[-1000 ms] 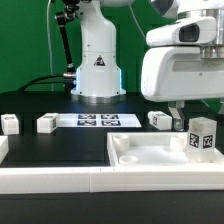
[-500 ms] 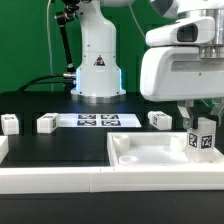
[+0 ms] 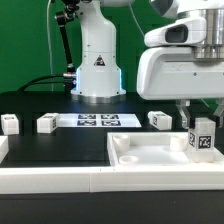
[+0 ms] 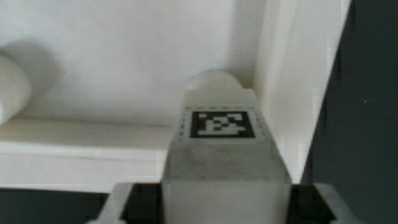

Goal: Assemble square table

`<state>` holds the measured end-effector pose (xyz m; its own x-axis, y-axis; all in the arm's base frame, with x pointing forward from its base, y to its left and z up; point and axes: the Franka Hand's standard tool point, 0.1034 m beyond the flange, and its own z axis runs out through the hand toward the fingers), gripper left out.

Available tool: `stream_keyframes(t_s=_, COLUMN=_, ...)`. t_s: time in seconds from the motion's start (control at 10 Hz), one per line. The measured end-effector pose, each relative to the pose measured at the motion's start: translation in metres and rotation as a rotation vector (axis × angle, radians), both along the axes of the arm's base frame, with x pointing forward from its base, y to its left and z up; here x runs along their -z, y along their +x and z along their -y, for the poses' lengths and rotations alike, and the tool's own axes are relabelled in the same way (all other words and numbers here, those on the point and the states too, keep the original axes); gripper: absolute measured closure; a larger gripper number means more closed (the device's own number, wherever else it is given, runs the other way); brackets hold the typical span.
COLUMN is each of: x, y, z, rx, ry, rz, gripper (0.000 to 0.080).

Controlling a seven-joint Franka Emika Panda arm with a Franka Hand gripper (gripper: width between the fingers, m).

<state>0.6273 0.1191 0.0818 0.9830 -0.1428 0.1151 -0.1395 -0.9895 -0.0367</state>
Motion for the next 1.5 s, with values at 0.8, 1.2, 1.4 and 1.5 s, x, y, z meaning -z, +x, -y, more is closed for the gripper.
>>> stream_keyframes(t_s=0.8, x=0.0, y=-0.003, z=0.018, rx=0.526, ry=0.007, rz=-0.018, gripper=0.0501)
stream_keyframes(t_s=1.2, x=-0.001, y=-0.003, z=0.019, rx=0.518, ry=-0.002, rz=-0.014, gripper=0.032)
stream_keyframes(t_s=1.4, x=-0.007, y=-0.005, z=0.011, rx=0.421, ry=-0.013, rz=-0.023, gripper=0.0208)
stream_keyframes(t_s=1.5, x=-0.005, y=-0.009, z=0.005, rx=0.354, ry=-0.033, rz=-0.033, gripper=0.0162)
